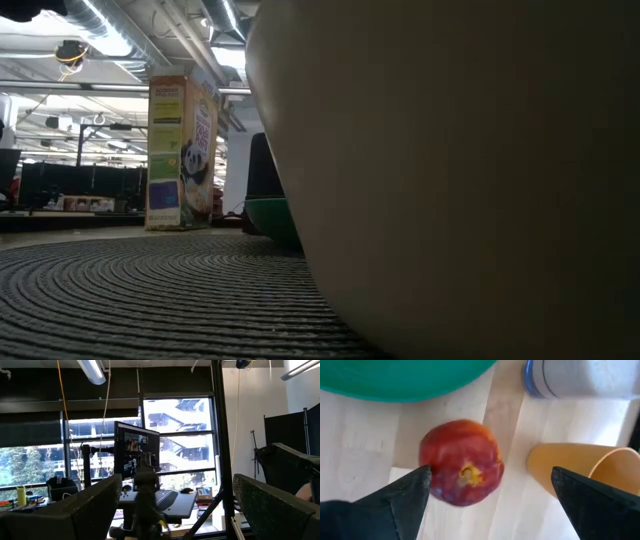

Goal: Arrange a breakfast setting
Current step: Put the apple on the green plate

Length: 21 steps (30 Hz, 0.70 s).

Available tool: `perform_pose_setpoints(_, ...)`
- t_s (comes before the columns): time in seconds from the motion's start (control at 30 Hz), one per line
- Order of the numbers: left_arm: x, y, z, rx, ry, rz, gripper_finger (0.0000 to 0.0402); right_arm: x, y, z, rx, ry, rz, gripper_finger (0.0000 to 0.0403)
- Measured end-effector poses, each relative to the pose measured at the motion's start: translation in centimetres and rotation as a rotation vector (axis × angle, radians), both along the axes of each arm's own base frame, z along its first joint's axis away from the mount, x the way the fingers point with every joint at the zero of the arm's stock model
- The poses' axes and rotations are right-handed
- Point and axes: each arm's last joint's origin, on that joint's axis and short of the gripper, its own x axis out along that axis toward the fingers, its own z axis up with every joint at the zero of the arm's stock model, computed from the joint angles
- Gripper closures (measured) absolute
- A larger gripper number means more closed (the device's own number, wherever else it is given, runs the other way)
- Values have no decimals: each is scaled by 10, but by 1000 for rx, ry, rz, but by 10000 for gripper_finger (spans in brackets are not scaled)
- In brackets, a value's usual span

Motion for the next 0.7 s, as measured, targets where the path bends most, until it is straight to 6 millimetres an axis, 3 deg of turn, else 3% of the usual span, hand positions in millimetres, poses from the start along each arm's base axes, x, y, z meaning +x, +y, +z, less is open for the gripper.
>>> perform_pose_setpoints(0.23, 0, 0, 0, 1, 3, -1, 25, 3, -21, -2, 175, -27, 17, 6)
perform_pose_setpoints(0.7, 0, 0, 0, 2, 5, 0, 25, 18, -21, -34, 291, 113, 67, 10)
